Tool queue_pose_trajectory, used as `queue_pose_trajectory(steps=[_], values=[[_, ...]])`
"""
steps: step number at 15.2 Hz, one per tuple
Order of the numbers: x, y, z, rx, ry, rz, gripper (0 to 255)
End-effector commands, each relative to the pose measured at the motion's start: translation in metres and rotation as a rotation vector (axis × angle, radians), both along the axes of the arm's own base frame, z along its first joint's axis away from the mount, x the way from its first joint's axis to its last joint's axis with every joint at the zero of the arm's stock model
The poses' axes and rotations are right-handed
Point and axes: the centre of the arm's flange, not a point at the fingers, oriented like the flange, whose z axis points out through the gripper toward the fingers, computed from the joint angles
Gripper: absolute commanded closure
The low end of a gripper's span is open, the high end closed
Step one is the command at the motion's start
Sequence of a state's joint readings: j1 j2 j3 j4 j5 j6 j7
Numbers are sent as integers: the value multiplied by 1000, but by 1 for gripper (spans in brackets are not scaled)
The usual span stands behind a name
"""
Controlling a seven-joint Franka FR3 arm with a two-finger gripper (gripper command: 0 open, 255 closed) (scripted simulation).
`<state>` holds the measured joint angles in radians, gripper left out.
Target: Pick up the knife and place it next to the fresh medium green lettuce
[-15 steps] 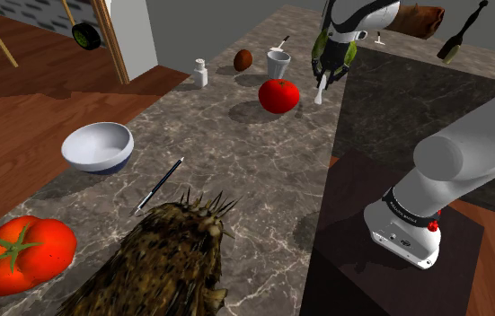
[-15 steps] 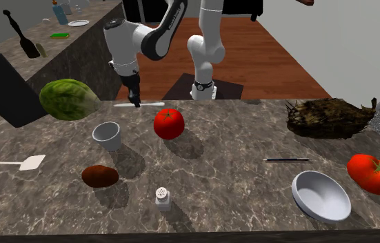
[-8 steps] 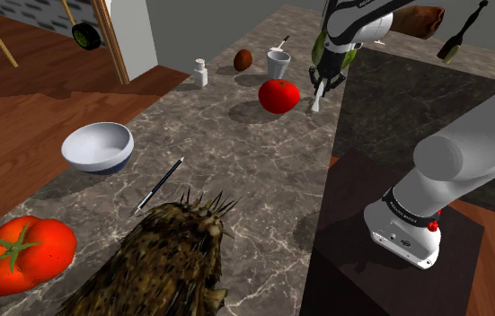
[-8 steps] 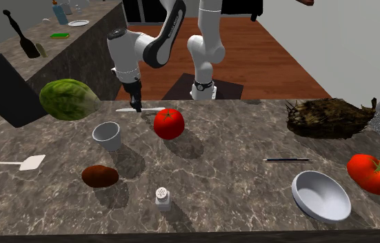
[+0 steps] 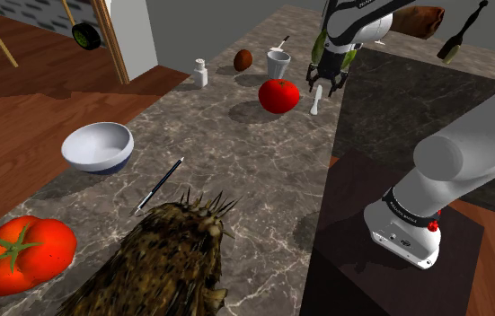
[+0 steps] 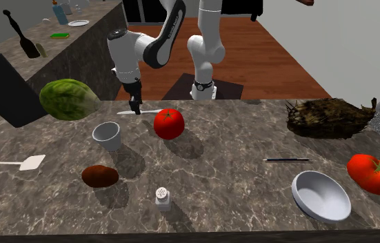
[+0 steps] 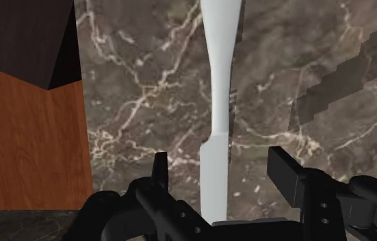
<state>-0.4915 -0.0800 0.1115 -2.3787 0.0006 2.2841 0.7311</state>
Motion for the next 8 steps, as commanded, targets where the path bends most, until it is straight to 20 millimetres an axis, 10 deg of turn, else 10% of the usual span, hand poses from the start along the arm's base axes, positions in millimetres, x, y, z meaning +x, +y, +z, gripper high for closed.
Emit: queue_pose_trajectory(steps=[1,4,8], values=[[0,0,0,0,0,0,0],[0,0,0,0,0,0,0],[1,0,50,0,0,0,0]])
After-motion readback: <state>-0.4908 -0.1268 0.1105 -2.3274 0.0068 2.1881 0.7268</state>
